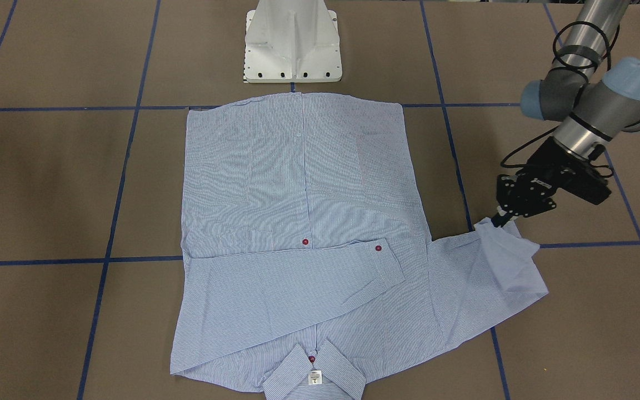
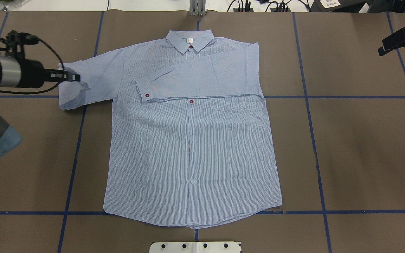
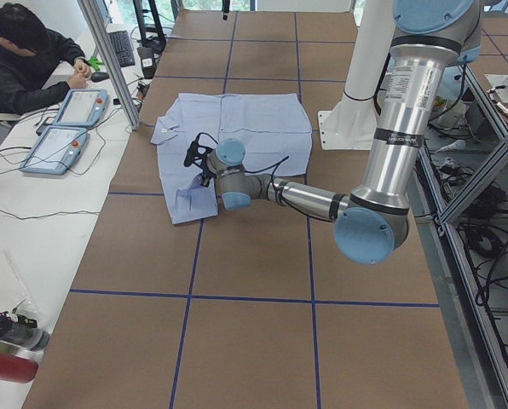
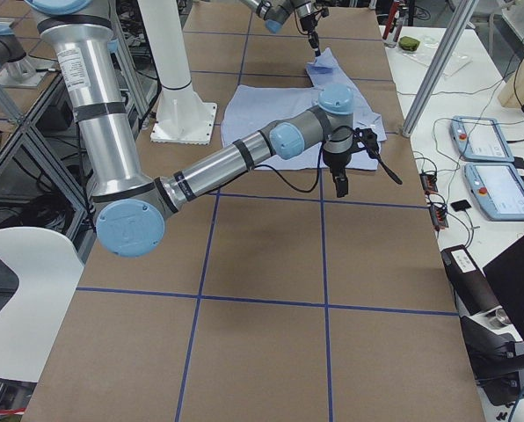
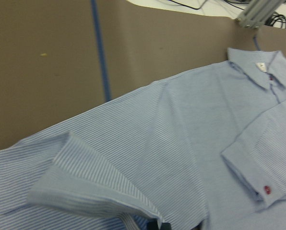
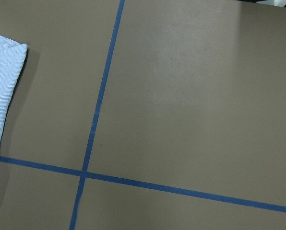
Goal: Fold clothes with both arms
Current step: 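Fold the sleeve with the left gripper across the shirt body and release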
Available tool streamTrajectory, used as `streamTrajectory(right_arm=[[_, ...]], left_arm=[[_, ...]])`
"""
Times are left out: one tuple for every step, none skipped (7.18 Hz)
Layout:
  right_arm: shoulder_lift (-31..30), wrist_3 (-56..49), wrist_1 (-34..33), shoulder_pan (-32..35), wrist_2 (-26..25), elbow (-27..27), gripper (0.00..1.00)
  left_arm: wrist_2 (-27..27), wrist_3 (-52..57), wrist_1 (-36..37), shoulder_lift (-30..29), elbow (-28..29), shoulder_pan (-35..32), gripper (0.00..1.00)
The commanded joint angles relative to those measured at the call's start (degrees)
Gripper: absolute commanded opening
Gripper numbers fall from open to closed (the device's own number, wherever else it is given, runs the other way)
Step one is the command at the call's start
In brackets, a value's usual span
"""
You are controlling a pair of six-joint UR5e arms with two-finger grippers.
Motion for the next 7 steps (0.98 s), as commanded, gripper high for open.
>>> streamTrajectory(right_arm=[[-0.05,0.00,-0.04,0.00,0.00,-0.07,1.00],[0.04,0.00,-0.04,0.00,0.00,-0.16,1.00],[-0.05,0.00,-0.04,0.00,0.00,-0.16,1.00],[0.04,0.00,-0.04,0.00,0.00,-0.25,1.00],[-0.05,0.00,-0.04,0.00,0.00,-0.16,1.00],[-0.05,0.00,0.05,0.00,0.00,-0.16,1.00],[-0.05,0.00,-0.04,0.00,0.00,-0.25,1.00]], left_arm=[[3.66,-1.25,10.72,-12.71,-0.44,6.63,0.00],[6.21,-5.69,15.75,-17.81,-0.18,10.14,0.00],[7.63,-8.09,18.41,-21.09,-0.09,11.57,0.00],[7.90,-8.37,19.05,-22.42,0.00,12.89,0.00],[11.39,-8.99,19.05,-23.83,0.26,15.08,0.00],[12.55,-9.69,19.05,-25.24,1.57,16.75,0.00],[13.09,-9.78,19.05,-26.38,3.14,17.64,0.00]])
